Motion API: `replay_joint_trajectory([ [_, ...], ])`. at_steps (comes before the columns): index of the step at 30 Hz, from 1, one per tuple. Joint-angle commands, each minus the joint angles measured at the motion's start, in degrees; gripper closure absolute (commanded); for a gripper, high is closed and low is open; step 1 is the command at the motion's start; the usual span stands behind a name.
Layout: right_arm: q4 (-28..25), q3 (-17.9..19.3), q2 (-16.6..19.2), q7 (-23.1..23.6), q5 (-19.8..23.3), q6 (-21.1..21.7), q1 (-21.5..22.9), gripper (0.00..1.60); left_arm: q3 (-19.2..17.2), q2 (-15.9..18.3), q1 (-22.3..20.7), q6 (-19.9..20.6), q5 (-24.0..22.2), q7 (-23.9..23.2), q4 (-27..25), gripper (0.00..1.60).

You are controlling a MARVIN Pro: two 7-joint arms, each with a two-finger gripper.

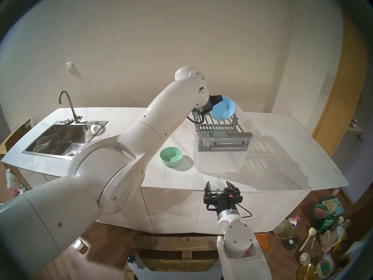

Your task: Place the plate or bowl neatly into the plate slot of the drying rack

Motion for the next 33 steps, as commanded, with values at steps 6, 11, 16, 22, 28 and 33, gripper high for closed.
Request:
replay_joint_trajectory([
  [6,-1.5,0.0,0.0,0.1,0.1,-0.3,0.3,0.0,-0.6,-1.9,-1.4,-0.3,-0.8,-0.6,-1.1,1.6],
  [11,-1.5,0.0,0.0,0.1,0.1,-0.3,0.3,0.0,-0.7,-2.3,-1.0,0.3,-1.4,0.0,-1.4,1.6],
  [16,-1.5,0.0,0.0,0.1,0.1,-0.3,0.3,0.0,-0.7,-2.4,-0.8,0.4,-1.6,0.5,-1.8,1.6],
  [22,-1.5,0.0,0.0,0.1,0.1,-0.3,0.3,0.0,-0.8,-2.3,-0.4,0.3,-2.0,1.3,-2.5,1.6],
  [28,-1.5,0.0,0.0,0.1,0.1,-0.3,0.3,0.0,-0.5,-1.9,0.1,0.9,-2.1,1.9,-3.5,0.88],
  [33,-1.5,0.0,0.0,0.1,0.1,-0.3,0.3,0.0,-0.3,-1.8,0.2,1.1,-2.0,2.3,-3.8,0.0],
])
